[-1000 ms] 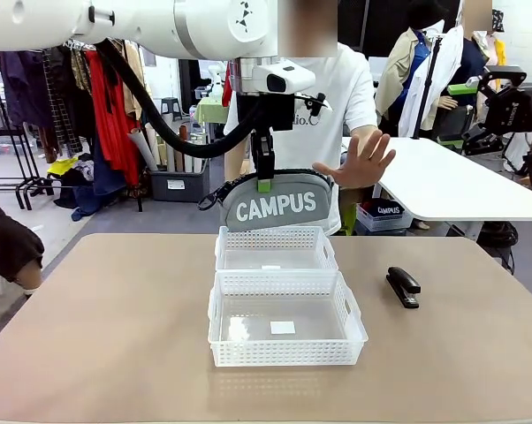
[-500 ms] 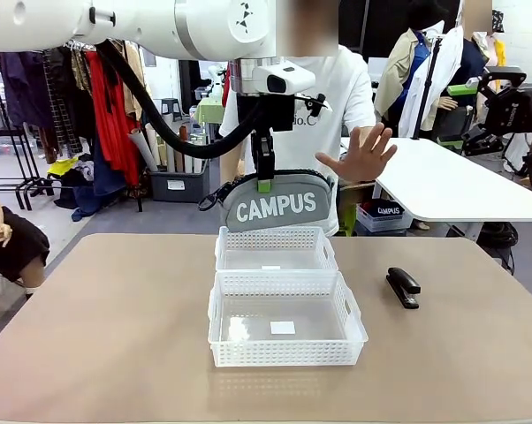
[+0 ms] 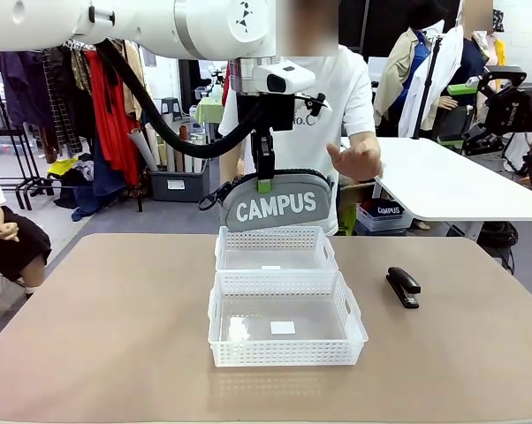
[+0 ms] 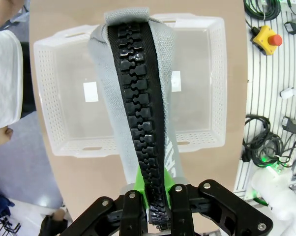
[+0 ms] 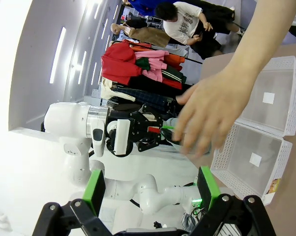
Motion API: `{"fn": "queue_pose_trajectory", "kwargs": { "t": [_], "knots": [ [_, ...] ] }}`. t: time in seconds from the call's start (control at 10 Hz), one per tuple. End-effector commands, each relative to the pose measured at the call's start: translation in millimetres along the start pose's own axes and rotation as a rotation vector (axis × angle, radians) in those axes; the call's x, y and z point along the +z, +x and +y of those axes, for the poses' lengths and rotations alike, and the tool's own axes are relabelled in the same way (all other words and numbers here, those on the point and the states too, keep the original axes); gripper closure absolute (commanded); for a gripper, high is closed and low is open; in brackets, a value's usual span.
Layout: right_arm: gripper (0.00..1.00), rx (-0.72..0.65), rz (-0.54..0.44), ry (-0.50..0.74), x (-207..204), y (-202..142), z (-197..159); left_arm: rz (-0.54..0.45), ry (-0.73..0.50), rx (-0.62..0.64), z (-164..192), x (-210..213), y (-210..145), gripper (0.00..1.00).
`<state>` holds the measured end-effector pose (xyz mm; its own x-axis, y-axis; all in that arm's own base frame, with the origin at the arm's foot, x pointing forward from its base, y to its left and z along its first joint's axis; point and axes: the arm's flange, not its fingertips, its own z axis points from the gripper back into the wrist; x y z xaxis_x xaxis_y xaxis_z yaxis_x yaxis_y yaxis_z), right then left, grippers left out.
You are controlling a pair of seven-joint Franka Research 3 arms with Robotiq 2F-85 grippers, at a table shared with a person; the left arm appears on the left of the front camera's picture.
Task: Distribute items into two baskets.
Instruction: Place the picked Pencil pouch into the Organizing basket as instructed by the person.
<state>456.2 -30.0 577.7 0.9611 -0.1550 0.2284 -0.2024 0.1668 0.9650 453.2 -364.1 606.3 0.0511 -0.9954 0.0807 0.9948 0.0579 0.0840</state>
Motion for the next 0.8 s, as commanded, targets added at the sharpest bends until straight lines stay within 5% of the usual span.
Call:
{"fn": "queue_pose_trajectory", "kwargs": {
  "t": [0.0, 0.7],
  "knots": [
    [0.0, 0.002, 0.002, -0.002, -0.3, -1.1, 1.4, 0.0, 0.004, -0.002, -1.6, 2.0, -0.7, 1.0],
    [0.0, 0.002, 0.002, -0.002, -0.3, -1.1, 1.4, 0.0, 0.004, -0.002, -1.6, 2.0, -0.7, 1.0]
  ]
}}
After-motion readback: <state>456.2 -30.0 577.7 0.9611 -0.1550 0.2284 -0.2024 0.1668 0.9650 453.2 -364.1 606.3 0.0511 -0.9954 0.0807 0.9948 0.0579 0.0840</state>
